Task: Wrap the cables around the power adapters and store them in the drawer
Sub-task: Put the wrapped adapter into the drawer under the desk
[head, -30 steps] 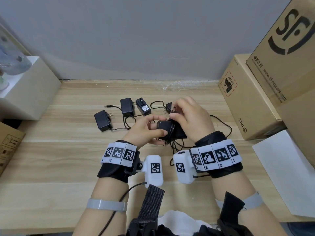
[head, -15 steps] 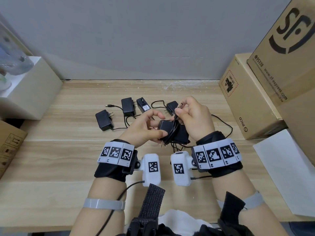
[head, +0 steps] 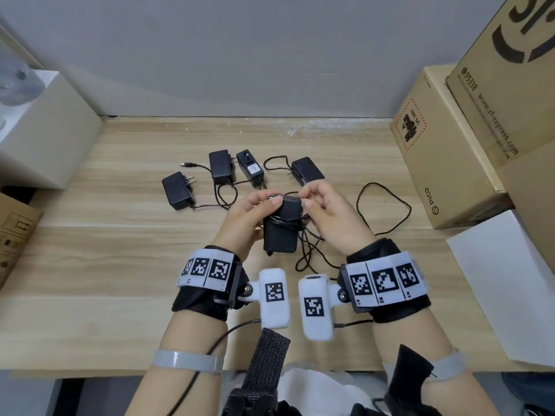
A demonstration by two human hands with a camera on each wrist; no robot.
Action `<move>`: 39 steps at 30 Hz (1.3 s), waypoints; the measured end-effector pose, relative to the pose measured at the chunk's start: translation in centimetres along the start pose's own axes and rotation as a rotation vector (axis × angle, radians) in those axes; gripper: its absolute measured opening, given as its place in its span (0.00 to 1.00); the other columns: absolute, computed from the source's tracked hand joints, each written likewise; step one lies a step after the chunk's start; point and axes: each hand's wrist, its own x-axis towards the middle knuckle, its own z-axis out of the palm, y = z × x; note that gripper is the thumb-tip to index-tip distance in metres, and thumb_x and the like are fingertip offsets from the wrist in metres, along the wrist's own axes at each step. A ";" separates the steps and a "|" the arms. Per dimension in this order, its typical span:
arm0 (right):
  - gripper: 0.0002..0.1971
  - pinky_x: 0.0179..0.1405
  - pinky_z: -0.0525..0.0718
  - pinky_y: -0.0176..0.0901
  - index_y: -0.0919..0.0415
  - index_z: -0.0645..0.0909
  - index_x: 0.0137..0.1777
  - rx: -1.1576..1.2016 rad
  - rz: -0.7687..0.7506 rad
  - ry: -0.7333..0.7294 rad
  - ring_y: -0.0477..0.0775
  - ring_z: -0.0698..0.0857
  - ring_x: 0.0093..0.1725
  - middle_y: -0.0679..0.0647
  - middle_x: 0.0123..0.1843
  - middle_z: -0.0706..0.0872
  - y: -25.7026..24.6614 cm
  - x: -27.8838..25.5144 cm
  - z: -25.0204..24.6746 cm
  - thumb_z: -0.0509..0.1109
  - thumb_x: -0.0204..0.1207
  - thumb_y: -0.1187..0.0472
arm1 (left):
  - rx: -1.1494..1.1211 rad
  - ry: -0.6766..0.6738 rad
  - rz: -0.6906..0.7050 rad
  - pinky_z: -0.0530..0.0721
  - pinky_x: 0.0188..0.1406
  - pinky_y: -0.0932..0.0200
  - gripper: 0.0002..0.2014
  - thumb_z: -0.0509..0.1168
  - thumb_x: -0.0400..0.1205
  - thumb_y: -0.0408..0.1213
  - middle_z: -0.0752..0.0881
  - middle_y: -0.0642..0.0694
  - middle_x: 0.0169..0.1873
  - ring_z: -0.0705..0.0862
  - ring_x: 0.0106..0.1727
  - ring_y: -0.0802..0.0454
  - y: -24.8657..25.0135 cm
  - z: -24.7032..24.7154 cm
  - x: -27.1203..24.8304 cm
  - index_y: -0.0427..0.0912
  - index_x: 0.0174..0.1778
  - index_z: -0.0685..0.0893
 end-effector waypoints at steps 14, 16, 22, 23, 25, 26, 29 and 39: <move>0.12 0.54 0.79 0.53 0.52 0.79 0.54 -0.107 -0.007 -0.510 0.54 0.83 0.47 0.55 0.49 0.86 1.8 -1.0 8.4 0.70 0.74 0.49 | -0.080 0.408 0.006 0.81 0.35 0.70 0.09 0.71 0.68 0.44 0.89 0.55 0.38 0.85 0.40 0.62 -5.3 -5.9 -7.7 0.51 0.43 0.88; 0.12 0.48 0.78 0.51 0.50 0.78 0.50 -0.068 0.004 -0.589 0.55 0.79 0.40 0.58 0.41 0.83 1.6 -1.6 11.0 0.70 0.71 0.46 | -0.106 0.494 0.013 0.79 0.33 0.72 0.07 0.70 0.72 0.40 0.88 0.57 0.34 0.84 0.36 0.65 -6.0 -7.2 -9.9 0.48 0.46 0.86; 0.09 0.38 0.70 0.40 0.53 0.77 0.52 -0.096 -0.028 -0.792 0.46 0.74 0.33 0.45 0.30 0.74 1.0 -5.2 18.9 0.69 0.75 0.52 | -0.200 0.730 0.033 0.82 0.41 0.68 0.11 0.65 0.73 0.42 0.88 0.52 0.39 0.84 0.40 0.61 -9.3 -11.9 -17.4 0.48 0.49 0.86; 0.09 0.37 0.70 0.38 0.53 0.77 0.52 -0.106 -0.030 -0.824 0.44 0.74 0.32 0.43 0.29 0.74 1.0 -6.1 20.3 0.70 0.75 0.52 | -0.228 0.761 0.036 0.82 0.44 0.66 0.11 0.66 0.73 0.43 0.87 0.50 0.41 0.84 0.42 0.59 -10.1 -12.7 -18.8 0.49 0.49 0.87; 0.10 0.38 0.75 0.41 0.53 0.77 0.53 -0.117 -0.012 -0.894 0.47 0.78 0.33 0.43 0.29 0.75 1.5 -8.0 23.3 0.70 0.75 0.52 | -0.270 0.823 0.039 0.81 0.49 0.63 0.09 0.67 0.72 0.43 0.87 0.49 0.42 0.84 0.44 0.56 -12.2 -14.4 -21.6 0.52 0.47 0.88; 0.10 0.41 0.76 0.44 0.53 0.77 0.53 -0.134 -0.006 -0.936 0.50 0.80 0.35 0.43 0.29 0.75 1.9 -9.0 24.8 0.70 0.75 0.53 | -0.278 0.855 0.038 0.81 0.48 0.64 0.09 0.67 0.73 0.43 0.86 0.51 0.41 0.84 0.42 0.57 -13.4 -15.2 -23.0 0.53 0.48 0.88; 0.06 0.38 0.71 0.37 0.53 0.75 0.49 -0.187 0.013 -1.045 0.45 0.75 0.34 0.42 0.30 0.73 4.3 -11.9 30.2 0.69 0.76 0.55 | -0.267 0.971 0.015 0.79 0.40 0.72 0.09 0.64 0.80 0.37 0.85 0.50 0.44 0.82 0.35 0.66 -17.9 -18.0 -27.5 0.48 0.54 0.84; 0.10 0.25 0.66 0.31 0.50 0.69 0.37 -0.339 0.346 -0.965 0.36 0.73 0.21 0.47 0.30 0.73 16.5 -17.8 46.0 0.66 0.79 0.54 | -0.026 1.580 -0.364 0.63 0.78 0.57 0.35 0.72 0.72 0.31 0.68 0.43 0.73 0.67 0.74 0.54 -33.9 -25.6 -39.0 0.39 0.75 0.64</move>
